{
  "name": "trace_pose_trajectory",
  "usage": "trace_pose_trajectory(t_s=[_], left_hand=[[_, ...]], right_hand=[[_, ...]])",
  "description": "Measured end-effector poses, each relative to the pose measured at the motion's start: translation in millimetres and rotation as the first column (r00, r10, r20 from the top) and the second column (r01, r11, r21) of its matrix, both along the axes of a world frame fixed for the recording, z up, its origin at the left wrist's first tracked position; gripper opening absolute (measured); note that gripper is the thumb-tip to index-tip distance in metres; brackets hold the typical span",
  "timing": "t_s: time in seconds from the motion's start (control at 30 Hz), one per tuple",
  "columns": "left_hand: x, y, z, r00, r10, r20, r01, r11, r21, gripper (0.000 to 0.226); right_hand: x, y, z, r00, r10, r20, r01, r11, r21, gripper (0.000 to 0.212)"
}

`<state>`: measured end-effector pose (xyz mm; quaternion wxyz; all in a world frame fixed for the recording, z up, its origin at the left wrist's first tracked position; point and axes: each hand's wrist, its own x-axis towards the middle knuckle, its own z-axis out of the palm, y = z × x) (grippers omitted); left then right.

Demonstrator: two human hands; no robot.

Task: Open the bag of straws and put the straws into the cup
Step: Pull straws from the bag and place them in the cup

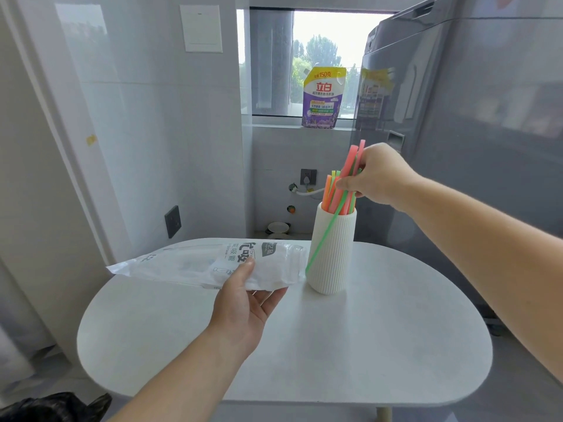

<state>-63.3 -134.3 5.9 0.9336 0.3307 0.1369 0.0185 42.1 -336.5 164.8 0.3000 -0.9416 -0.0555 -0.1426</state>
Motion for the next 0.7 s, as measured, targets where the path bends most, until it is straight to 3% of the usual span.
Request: trace_pose_trajectory(t_s=[0.13, 0.33, 0.7], left_hand=[[1, 0, 0, 1.0, -0.007, -0.01, 0.007, 1.0, 0.002, 0.034], [0, -2, 1, 0.999, -0.029, -0.023, 0.03, 1.0, 0.009, 0.03], [1, -1, 0, 0.999, -0.038, -0.038, 0.038, 0.999, 0.013, 0.032]], right_hand=[[-6, 4, -14, 0.993, -0.043, 0.107, 0.04, 0.999, 0.034, 0.021], [-9, 8, -42, 0.973, -0.08, 0.217, 0.035, 0.978, 0.206, 0.021], [-20, 17, -64, 0.963, -0.098, 0.251, -0.002, 0.929, 0.37, 0.022]])
